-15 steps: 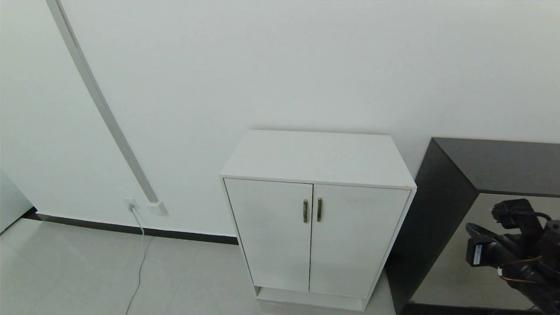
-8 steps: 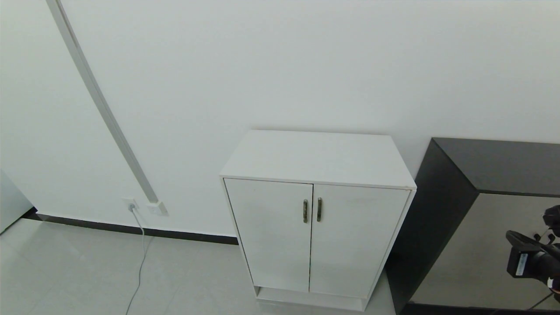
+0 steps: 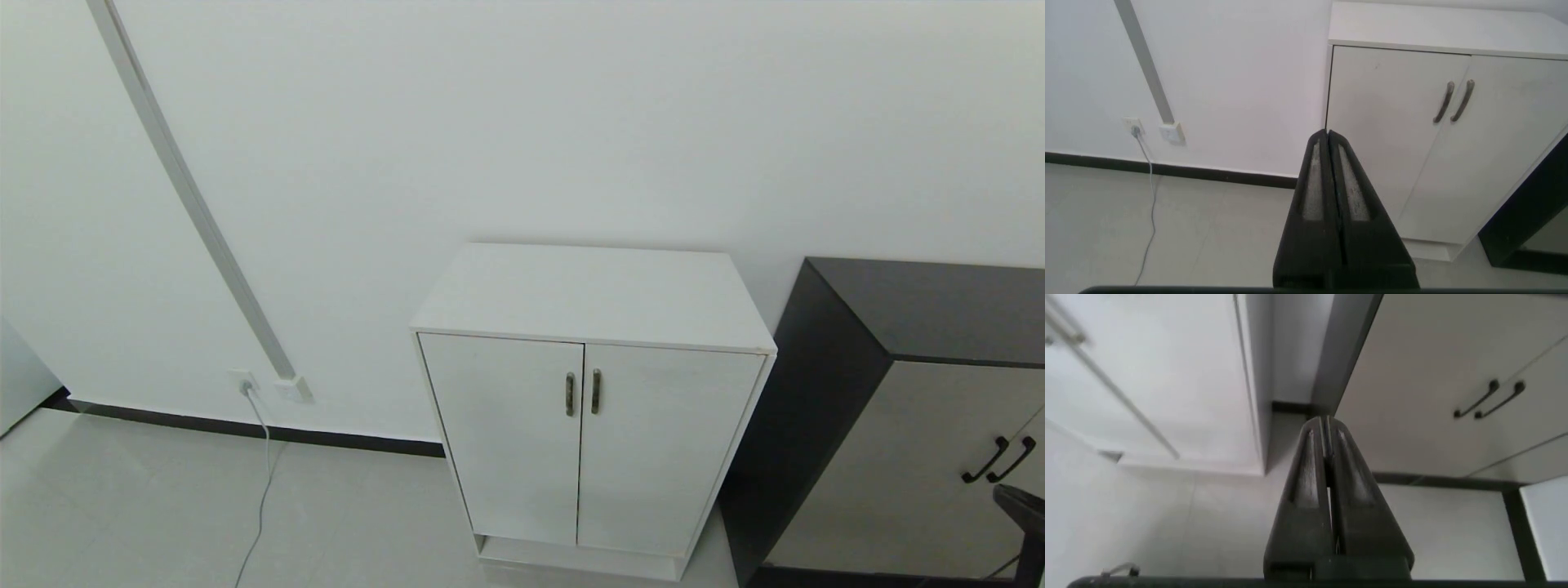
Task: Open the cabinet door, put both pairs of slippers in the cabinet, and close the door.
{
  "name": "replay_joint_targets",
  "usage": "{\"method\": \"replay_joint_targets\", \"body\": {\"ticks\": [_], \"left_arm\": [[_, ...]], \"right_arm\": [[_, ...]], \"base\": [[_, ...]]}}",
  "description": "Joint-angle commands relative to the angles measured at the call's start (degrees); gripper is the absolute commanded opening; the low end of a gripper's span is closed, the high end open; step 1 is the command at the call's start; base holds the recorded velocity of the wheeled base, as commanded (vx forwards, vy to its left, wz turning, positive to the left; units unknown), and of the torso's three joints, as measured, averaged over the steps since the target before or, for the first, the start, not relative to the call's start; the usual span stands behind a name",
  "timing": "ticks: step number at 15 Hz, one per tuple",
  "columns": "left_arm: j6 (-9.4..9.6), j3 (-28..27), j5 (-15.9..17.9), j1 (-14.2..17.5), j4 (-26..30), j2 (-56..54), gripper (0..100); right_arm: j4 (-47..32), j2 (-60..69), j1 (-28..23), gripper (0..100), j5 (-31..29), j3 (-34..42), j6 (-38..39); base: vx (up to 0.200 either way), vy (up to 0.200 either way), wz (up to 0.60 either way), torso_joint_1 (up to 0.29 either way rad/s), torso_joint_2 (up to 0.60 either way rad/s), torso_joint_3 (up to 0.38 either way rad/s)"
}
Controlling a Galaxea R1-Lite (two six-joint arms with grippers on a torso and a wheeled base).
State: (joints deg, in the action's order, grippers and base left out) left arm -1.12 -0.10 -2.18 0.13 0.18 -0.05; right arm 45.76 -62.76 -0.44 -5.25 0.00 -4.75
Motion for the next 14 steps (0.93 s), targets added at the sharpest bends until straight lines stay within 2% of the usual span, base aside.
{"method": "replay_joint_targets", "body": {"ticks": [1,7,8,10,13,14], "left_arm": [[-0.02,0.01,-0.02,0.04,-0.01,0.05,0],[-0.02,0.01,-0.02,-0.05,-0.01,0.05,0],[-0.02,0.01,-0.10,0.04,-0.01,0.05,0],[-0.02,0.01,-0.10,-0.05,-0.01,0.05,0],[-0.02,0.01,-0.10,0.04,-0.01,0.05,0],[-0.02,0.01,-0.10,0.04,-0.01,0.05,0]], "right_arm": [[-7.18,11.87,-0.26,0,0.77,0.00,0.01],[-23.88,28.48,-0.18,0,1.04,0.00,0.01],[-29.59,32.87,-0.09,0,1.83,-0.09,0.10],[-35.83,38.06,0.00,0,2.44,-0.09,0.10],[-39.87,42.63,0.44,0,3.06,0.00,0.18],[-40.05,44.21,0.79,0,5.17,0.00,0.27]], "base": [[0.000,0.000,0.00,0.000,0.00,0.000],[0.000,0.000,0.00,0.000,0.00,0.000],[0.000,0.000,0.00,0.000,0.00,0.000],[0.000,0.000,0.00,0.000,0.00,0.000],[0.000,0.000,0.00,0.000,0.00,0.000],[0.000,0.000,0.00,0.000,0.00,0.000]]}}
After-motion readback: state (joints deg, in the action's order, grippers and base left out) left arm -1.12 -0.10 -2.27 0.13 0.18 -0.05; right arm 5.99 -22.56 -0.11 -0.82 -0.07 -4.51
